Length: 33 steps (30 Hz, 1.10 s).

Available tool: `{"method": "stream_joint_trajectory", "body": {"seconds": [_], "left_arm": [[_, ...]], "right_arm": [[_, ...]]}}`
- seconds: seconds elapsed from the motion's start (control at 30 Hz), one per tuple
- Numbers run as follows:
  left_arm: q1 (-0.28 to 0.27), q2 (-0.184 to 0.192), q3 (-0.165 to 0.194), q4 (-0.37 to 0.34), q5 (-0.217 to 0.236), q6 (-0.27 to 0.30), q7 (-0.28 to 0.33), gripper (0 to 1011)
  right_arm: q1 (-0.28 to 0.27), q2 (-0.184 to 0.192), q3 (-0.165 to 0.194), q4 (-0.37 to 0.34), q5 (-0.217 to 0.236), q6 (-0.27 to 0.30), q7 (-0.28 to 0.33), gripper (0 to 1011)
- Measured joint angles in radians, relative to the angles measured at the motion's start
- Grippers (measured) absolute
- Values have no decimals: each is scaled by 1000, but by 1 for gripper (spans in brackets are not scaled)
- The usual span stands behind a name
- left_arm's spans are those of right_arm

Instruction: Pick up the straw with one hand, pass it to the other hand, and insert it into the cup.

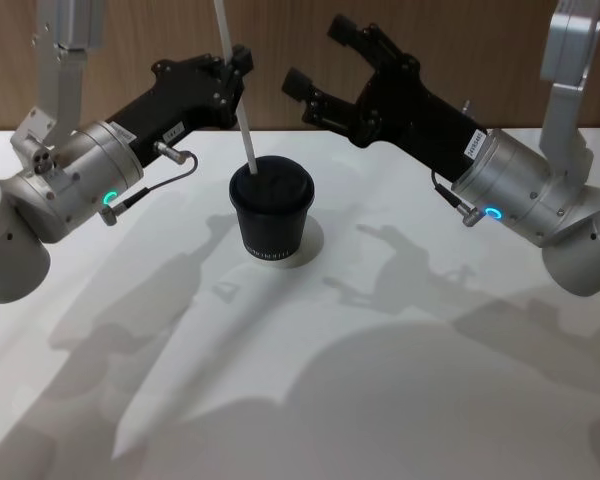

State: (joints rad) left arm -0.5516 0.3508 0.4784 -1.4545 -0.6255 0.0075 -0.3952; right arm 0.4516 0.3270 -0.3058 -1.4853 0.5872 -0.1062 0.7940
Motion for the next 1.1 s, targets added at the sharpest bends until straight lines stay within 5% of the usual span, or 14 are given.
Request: {"method": "stream_joint_trajectory", "body": {"seconds": [0.87, 1.1], "left_arm": [[-3, -26, 0, 44, 32, 20, -5, 14], [-5, -29, 0, 51, 38, 33, -7, 151]], "right_arm": [[0, 0, 0, 0, 0, 0, 0, 1001], [0, 0, 0, 0, 0, 0, 0, 1001]]}}
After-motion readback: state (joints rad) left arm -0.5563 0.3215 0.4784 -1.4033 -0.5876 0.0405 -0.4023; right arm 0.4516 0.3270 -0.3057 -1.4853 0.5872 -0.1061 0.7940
